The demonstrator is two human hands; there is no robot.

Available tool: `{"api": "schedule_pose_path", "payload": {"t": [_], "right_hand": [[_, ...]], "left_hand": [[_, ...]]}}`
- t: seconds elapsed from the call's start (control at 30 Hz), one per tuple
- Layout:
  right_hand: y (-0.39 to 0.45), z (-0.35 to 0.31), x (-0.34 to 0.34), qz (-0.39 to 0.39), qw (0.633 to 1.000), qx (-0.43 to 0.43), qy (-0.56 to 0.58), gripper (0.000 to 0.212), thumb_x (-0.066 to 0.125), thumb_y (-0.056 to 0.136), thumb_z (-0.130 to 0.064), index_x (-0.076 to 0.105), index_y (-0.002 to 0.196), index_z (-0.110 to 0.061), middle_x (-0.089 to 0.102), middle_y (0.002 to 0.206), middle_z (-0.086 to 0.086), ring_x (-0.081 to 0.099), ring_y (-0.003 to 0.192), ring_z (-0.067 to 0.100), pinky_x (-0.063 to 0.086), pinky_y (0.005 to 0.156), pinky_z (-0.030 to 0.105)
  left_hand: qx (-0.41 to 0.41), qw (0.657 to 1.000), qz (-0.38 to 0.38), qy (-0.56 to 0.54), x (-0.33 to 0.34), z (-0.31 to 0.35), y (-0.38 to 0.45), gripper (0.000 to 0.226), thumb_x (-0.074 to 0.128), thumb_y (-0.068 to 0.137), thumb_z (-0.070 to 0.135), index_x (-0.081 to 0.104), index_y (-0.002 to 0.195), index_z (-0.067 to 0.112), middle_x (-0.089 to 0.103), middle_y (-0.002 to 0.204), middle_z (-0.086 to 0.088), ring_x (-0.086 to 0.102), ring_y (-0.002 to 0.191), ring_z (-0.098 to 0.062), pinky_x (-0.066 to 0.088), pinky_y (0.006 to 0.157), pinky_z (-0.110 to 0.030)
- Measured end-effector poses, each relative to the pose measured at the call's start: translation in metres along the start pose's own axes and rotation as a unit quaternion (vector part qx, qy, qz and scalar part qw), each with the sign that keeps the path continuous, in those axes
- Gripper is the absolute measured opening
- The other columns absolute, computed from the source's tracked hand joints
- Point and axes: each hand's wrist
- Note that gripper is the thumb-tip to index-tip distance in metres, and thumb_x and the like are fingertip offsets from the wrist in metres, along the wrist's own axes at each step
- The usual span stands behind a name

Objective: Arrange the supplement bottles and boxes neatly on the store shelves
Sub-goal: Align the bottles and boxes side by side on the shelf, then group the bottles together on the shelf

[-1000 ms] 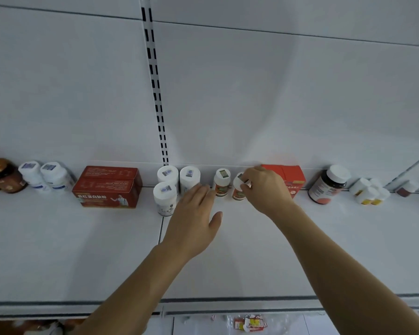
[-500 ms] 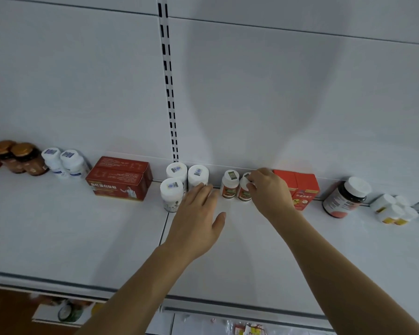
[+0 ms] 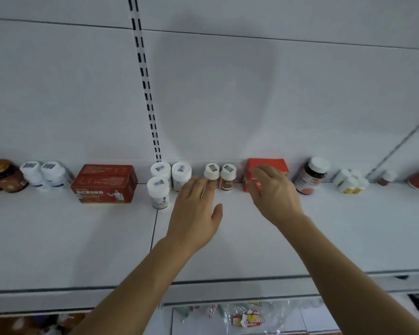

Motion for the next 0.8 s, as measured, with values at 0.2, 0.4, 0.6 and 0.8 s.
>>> {"api": "schedule_pose_path", "payload": {"t": [0.2,0.4,0.6,0.8], "right_hand": [[-0.059,0.022,-0.056,-0.085,0.987,0.092,-0.104,0.055,0.047,0.098,-0.043,0.052,0.140,-0.007,0.052,0.146,0.018,0.039,0.142,0.040,0.039,0.111,0.056],[-0.124,0.068,-0.118,-0.100,0.963,0.199,-0.150,0.068,0.032,0.098,-0.055,0.048,0.146,-0.010,0.045,0.152,0.019,0.034,0.146,0.041,0.034,0.116,0.055],[-0.182,0.148,-0.185,-0.088,0.945,0.260,-0.176,0.070,0.028,0.098,-0.059,0.043,0.150,-0.013,0.040,0.156,0.016,0.025,0.150,0.037,0.027,0.120,0.052],[-0.233,0.247,-0.256,-0.115,0.931,0.289,-0.191,0.067,0.036,0.102,-0.056,0.030,0.157,-0.018,0.026,0.164,0.011,0.011,0.154,0.032,0.014,0.124,0.047]], "left_hand": [[0.056,0.998,-0.011,0.030,0.007,0.057,0.003,0.060,0.051,0.097,0.043,0.046,0.145,0.008,0.041,0.154,-0.016,0.031,0.145,-0.038,0.028,0.117,-0.053],[0.118,0.990,-0.069,0.026,0.025,0.150,0.003,0.065,0.032,0.101,0.052,0.025,0.156,0.017,0.018,0.165,-0.009,0.008,0.152,-0.030,0.010,0.124,-0.046],[0.175,0.981,-0.080,0.003,0.060,0.272,0.008,0.065,0.030,0.102,0.053,0.023,0.156,0.018,0.016,0.165,-0.008,0.005,0.153,-0.028,0.008,0.125,-0.045],[0.193,0.976,-0.098,-0.030,0.106,0.403,0.010,0.064,0.033,0.102,0.051,0.022,0.157,0.019,0.012,0.166,-0.006,0.000,0.153,-0.026,0.003,0.125,-0.043]]}}
Point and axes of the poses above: each hand's wrist, its own y-axis towards the middle knuckle, its own x-axis out of the palm, z = x × y
